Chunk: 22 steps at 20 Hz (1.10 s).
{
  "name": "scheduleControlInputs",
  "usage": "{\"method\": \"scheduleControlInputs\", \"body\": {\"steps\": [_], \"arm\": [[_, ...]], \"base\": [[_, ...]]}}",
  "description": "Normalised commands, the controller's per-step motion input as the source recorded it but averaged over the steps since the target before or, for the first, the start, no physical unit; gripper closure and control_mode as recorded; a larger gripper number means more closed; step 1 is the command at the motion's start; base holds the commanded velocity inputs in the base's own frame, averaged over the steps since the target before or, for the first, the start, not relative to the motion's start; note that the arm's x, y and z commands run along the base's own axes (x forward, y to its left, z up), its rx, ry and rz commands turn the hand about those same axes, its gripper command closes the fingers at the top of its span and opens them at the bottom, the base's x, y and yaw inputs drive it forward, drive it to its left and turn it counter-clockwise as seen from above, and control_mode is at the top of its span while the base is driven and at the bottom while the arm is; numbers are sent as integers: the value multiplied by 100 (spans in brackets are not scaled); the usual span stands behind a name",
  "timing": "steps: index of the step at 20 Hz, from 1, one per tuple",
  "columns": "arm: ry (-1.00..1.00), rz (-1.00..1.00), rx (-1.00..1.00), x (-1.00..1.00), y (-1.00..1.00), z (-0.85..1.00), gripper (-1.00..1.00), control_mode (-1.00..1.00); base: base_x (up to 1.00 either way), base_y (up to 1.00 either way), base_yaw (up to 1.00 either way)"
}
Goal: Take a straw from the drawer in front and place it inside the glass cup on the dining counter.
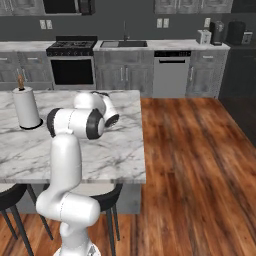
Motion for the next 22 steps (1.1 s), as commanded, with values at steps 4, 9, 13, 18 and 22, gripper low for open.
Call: {"method": "scheduleControlInputs", "body": {"steps": [4,9,13,18,22], "arm": [[0,0,0,5,-3,-24,100,-100],[0,0,0,0,-5,-30,100,-100],[0,0,0,0,-7,-24,100,-100],[0,0,0,0,-8,-21,100,-100],[0,0,0,-6,-2,-18,100,-100]], "base": [[0,0,0],[0,0,0],[0,0,0],[0,0,0],[0,0,0]]}}
